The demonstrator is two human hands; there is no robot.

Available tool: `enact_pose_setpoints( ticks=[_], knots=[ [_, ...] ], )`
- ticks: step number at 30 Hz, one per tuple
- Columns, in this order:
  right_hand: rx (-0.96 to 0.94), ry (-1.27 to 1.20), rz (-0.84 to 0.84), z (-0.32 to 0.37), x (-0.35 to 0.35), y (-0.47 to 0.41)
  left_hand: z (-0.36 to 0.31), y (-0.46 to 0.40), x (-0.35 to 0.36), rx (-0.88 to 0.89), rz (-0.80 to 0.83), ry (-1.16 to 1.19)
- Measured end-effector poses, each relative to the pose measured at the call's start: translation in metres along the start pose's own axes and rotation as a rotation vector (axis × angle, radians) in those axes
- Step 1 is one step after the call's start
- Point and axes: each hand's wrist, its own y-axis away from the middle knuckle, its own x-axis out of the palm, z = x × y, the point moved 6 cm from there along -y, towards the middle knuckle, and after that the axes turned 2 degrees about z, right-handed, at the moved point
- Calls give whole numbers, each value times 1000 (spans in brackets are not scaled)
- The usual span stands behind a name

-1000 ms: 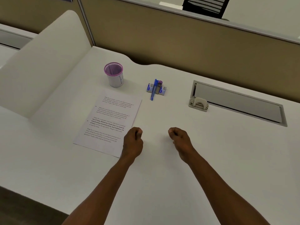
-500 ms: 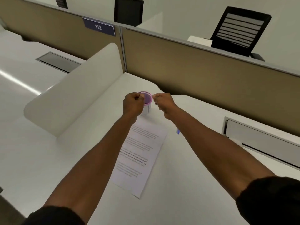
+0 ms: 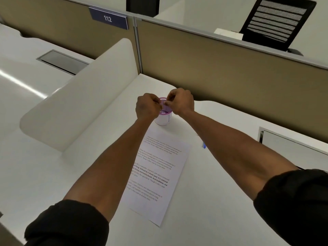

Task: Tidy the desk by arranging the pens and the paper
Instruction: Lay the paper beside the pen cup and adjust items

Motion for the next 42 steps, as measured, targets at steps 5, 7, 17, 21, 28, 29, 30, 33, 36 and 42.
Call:
enact_pose_setpoints(
  ticks=[5,7,17,21,28,29,30,33,36,42],
  knots=[
    [-78,91,104,6,9,6,-4,3,7,86,70,-117],
    [-114,105,141,7,12,11,-5,5,12,110,118,-122],
    [-98,-44,-28,-4,2,17,-26,13,7,292,61,-136],
    [-93,-19,13,-8,1,12,-23,4,9,265,92,-215],
    [-90,12,7,-10,3,8,-18,4,12,284,121,-313],
    [-101,34,34,-8,6,9,-17,3,10,274,99,-320],
    [-112,53,65,-7,9,9,-17,2,8,266,83,-321],
    [-124,39,77,-6,7,14,-21,5,2,283,34,-289],
    [-85,-119,-8,-11,-7,27,-26,9,-3,329,7,-248],
    [-90,-311,-57,-64,-31,141,-40,48,-4,452,-54,-87]
  ],
)
